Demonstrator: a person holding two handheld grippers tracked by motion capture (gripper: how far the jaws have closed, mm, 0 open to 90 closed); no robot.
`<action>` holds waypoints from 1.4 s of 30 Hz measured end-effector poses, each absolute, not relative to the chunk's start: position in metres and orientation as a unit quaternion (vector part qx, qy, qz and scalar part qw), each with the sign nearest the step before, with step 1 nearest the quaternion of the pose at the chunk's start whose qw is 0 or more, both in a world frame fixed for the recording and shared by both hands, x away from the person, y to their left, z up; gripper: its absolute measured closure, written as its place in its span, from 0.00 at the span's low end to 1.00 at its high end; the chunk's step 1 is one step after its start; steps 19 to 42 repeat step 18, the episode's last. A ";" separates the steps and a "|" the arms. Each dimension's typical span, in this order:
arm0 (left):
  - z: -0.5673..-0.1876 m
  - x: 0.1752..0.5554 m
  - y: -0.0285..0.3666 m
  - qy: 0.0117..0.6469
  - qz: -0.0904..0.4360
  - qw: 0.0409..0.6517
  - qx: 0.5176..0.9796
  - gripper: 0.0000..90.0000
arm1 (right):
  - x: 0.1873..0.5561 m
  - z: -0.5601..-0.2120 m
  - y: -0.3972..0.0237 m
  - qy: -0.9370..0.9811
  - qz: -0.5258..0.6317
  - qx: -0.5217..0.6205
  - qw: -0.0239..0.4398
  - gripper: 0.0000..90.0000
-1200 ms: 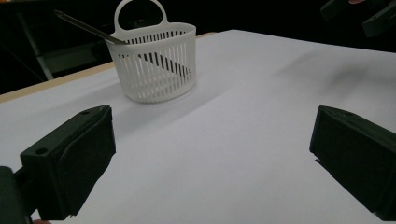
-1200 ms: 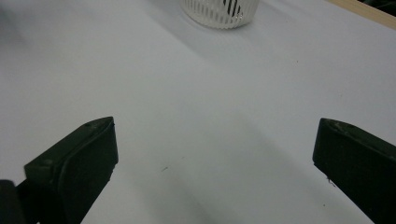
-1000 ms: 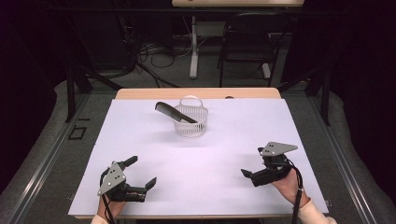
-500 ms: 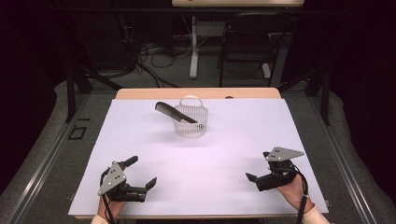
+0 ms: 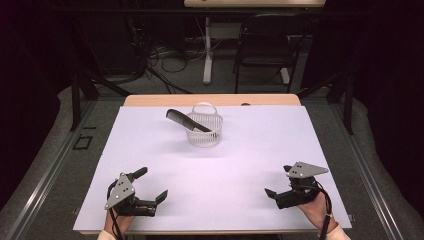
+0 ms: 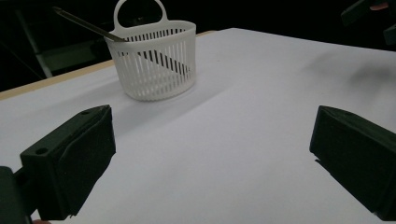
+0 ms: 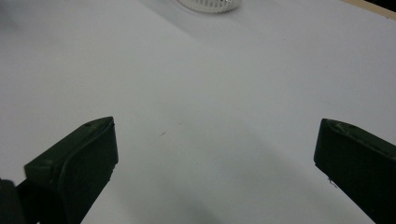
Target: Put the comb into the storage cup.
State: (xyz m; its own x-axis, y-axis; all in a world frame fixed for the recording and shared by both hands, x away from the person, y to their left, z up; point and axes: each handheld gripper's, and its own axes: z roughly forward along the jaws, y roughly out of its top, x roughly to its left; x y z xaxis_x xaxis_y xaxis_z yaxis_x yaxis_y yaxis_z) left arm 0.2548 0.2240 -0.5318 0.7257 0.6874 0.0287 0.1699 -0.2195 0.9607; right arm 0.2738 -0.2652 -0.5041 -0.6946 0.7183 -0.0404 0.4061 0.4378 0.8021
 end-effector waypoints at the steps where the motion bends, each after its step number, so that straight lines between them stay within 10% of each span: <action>1: -0.532 0.255 0.224 0.288 0.233 0.555 0.745 0.00 | 0.273 -0.504 -0.265 0.825 0.408 0.341 0.193 0.00; 42: -0.532 0.254 0.224 0.290 0.234 0.552 0.746 0.00 | 0.267 -0.501 -0.267 0.820 0.412 0.339 0.207 0.00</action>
